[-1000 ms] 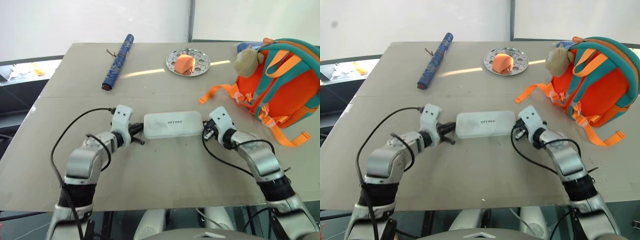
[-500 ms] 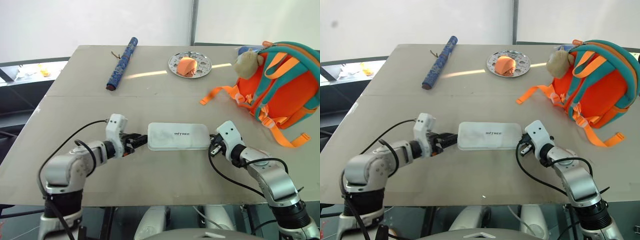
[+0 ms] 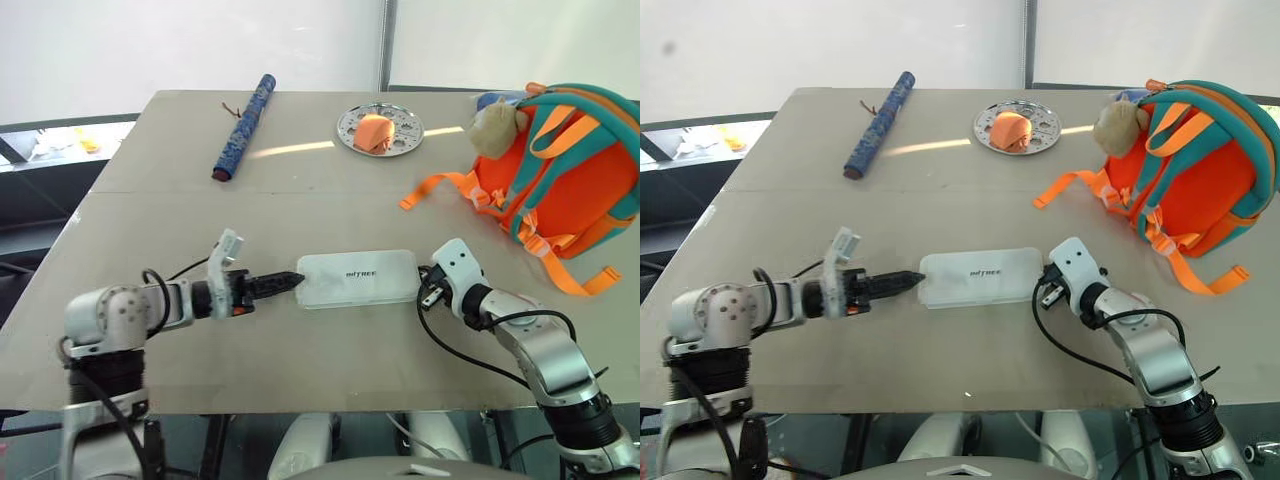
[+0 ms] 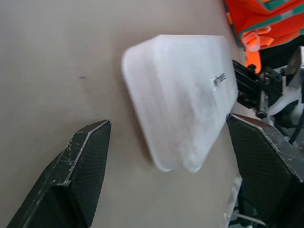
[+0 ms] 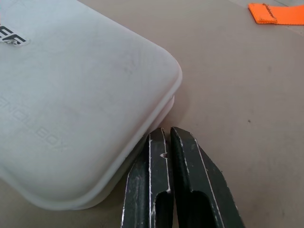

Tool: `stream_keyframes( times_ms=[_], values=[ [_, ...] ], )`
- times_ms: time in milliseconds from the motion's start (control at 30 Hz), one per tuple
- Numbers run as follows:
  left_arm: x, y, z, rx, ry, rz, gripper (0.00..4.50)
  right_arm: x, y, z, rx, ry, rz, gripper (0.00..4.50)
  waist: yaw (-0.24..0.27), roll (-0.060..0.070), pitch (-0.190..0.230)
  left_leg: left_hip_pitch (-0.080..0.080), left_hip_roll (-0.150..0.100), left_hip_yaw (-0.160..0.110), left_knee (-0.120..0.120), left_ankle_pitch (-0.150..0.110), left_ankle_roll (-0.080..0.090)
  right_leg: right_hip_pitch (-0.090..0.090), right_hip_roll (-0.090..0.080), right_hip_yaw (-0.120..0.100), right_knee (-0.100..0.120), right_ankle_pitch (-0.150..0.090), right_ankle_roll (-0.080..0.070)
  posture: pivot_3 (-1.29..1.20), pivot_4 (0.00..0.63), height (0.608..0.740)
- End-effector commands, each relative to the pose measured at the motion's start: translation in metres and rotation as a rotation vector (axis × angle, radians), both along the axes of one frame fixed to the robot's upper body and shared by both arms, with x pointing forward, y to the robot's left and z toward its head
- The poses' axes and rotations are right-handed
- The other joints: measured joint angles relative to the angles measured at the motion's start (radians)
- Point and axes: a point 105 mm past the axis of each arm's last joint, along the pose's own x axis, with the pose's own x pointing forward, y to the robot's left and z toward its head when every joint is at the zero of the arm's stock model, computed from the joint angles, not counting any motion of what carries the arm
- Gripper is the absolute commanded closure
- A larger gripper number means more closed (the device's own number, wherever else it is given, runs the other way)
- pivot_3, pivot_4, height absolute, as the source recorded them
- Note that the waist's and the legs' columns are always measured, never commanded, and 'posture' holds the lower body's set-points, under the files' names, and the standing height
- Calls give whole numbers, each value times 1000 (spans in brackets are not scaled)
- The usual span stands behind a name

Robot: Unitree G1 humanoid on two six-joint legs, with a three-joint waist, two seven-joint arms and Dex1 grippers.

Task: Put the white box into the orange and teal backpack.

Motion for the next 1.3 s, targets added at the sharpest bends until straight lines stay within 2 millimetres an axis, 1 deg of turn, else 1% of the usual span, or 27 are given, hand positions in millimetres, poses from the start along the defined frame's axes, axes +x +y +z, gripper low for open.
stream_keyframes(
  times_ms=[33,100,233,333,367,400,500,533,567,600,667,700,733,767,833,867,900,933,967,1000,1033,1100,1200,1300],
  values=[
    [-7,-19,-7,-16,43,-58,535,-2,17,2,8,-9,67,4500,-1,0,0,0,0,0,0,0,0,0,0,0,0,0,0,0,150,733],
    [-8,-28,-10,-42,54,-71,535,-3,28,1,19,1,110,4500,-1,0,0,0,0,0,0,0,0,0,0,0,0,0,0,0,150,733],
    [-7,-40,-14,-69,58,-79,535,-2,46,0,22,9,178,4500,1,0,-1,0,0,0,0,0,0,0,0,0,0,0,0,0,150,733],
    [-5,-46,-13,-95,47,-74,535,2,48,0,25,4,176,4500,3,0,-1,1,0,0,0,0,0,0,0,0,0,0,0,0,150,733],
    [-4,-46,-11,-107,42,-68,1038,3,47,0,27,2,167,4500,4,0,-1,1,0,0,0,0,0,0,0,0,0,0,0,0,150,733],
    [-4,-46,-10,-114,38,-64,1286,3,44,1,31,-4,156,4500,4,0,-1,0,0,0,0,0,0,0,0,0,0,0,0,0,150,733],
    [-5,-44,-8,-127,33,-56,2667,3,32,11,63,-40,96,4500,10,0,-1,0,0,-2,0,0,0,0,0,-1,-1,0,0,0,150,733],
    [-5,-42,-5,-137,25,-54,2860,2,24,20,97,-57,68,4500,10,0,-1,0,0,-2,1,0,0,0,0,-1,-1,0,0,0,150,733],
    [-5,-41,-2,-150,16,-50,3185,2,14,28,124,-79,26,4500,13,0,-1,0,0,-2,1,0,0,0,0,-1,-1,0,0,0,150,733],
    [-4,-40,1,-163,4,-44,3342,-1,5,38,165,-93,-10,4250,14,0,-1,-1,0,-2,1,0,0,0,-1,-1,-1,0,0,0,150,733],
    [-3,-38,8,-190,-20,-39,3367,-10,-8,54,217,-113,-34,3786,14,1,0,-1,0,-2,1,0,0,0,-1,-1,-1,0,0,0,150,733],
    [-3,-38,11,-203,-31,-40,3367,-15,-15,62,224,-128,-55,3148,13,1,0,-1,0,-2,1,0,0,0,-1,-1,-1,0,0,0,150,733],
    [-4,-38,13,-210,-37,-41,3367,-19,-20,67,225,-137,-70,2705,12,1,0,-1,0,-2,1,0,0,0,-1,-1,-1,0,0,0,150,733],
    [-4,-38,16,-220,-50,-41,3367,-27,-30,78,226,-156,-92,2438,12,1,0,-2,0,-2,1,0,0,0,-1,-1,-1,0,0,0,150,733],
    [-4,-37,20,-228,-67,-39,3367,-39,-39,92,222,-173,-110,1647,12,1,1,-2,0,-3,0,0,0,0,0,-2,-1,0,0,0,150,733],
    [-1,-37,25,-235,-93,-34,3367,-47,-58,108,200,-207,-183,1129,12,2,1,-2,0,-3,0,0,0,-1,0,-2,-1,0,0,0,150,733],
    [0,-36,29,-239,-111,-29,3367,-53,-70,118,188,-228,-237,722,13,2,1,-2,0,-3,0,-1,-1,-1,0,-2,-1,0,0,0,150,733],
    [1,-36,32,-241,-130,-26,3368,-57,-84,125,171,-240,-314,192,13,2,1,-3,0,-3,0,0,0,-1,0,-2,-2,0,0,0,150,733],
    [4,-37,35,-240,-155,-19,3368,-55,-104,130,162,-245,-452,4,13,2,1,-4,0,-3,1,-1,0,-2,0,-2,-1,0,0,0,150,733],
    [6,-39,38,-236,-172,-19,3368,-53,-118,131,156,-234,-546,0,12,1,1,-5,0,-2,1,-1,0,-3,0,-2,-2,0,0,0,150,733],
    [8,-43,41,-234,-192,-25,3368,-49,-126,133,179,-226,-601,0,12,1,1,-5,0,-2,1,-1,0,-3,0,-2,-1,0,0,0,150,733],
    [11,-49,47,-237,-219,-35,3368,-38,-133,138,230,-220,-654,0,15,1,1,-5,0,-2,1,0,0,-3,0,-2,-1,0,0,0,150,733],
    [15,-56,54,-234,-252,-44,3368,-9,-133,148,302,-243,-662,0,11,2,1,-5,-1,-1,1,0,0,-3,0,-1,-1,0,-1,0,150,733],
    [19,-58,60,-238,-279,-37,3368,21,-133,150,366,-241,-663,0,4,2,1,-5,-1,0,0,-1,0,-4,-1,0,-1,0,-1,0,150,733]
  ],
)
